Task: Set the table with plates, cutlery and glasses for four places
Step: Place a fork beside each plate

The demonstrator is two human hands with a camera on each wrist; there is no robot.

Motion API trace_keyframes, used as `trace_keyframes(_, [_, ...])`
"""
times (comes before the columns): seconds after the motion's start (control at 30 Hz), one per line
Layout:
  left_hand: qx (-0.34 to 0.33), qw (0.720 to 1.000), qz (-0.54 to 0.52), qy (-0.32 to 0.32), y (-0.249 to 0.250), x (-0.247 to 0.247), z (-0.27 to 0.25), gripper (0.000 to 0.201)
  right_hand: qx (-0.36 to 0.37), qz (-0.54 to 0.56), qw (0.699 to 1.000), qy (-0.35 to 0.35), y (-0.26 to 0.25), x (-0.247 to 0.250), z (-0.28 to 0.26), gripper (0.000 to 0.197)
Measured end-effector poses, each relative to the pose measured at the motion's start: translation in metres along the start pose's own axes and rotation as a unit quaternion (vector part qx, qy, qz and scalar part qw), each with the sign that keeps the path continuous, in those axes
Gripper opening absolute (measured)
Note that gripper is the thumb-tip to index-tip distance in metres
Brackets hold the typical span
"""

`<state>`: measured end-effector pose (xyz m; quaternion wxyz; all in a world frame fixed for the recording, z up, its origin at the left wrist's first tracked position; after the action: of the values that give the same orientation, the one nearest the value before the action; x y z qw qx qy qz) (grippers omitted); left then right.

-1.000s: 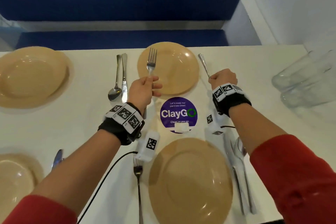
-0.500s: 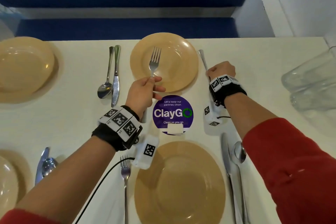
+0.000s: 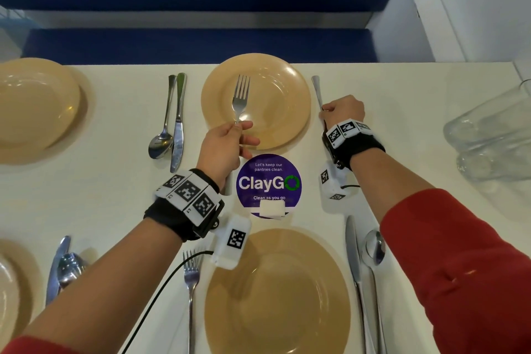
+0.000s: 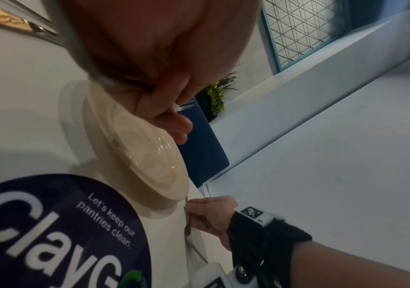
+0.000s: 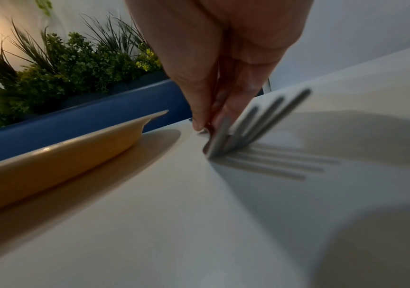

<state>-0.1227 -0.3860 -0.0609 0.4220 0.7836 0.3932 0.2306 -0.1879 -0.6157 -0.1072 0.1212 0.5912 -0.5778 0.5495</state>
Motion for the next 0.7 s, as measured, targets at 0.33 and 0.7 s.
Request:
trace_keyframes(0.33, [-0.068,0.995,0.070,0.021,0.006,0.021,-0.010,0.029,0.353,0.060,0.932,0.048,-0.073,-0.004,-0.069,0.028])
trace_keyframes(0.7, [-0.102,0.956,0.262,0.084,0.002,0.108,-0.023,0.021,0.527,-0.228,0.814,-0.084,-0.162,-0.079,-0.146,0.026])
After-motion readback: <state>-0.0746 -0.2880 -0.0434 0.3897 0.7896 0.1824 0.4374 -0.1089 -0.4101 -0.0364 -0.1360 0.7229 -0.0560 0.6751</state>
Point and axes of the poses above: each hand's wrist, its own z-axis towards the middle knuckle, its own x-axis out of the back of the hand, y = z × x, the point moved 1 cm from there along z, towards the middle knuckle, and after that the axes turned 5 degrees about -y, right-handed, at the moved point
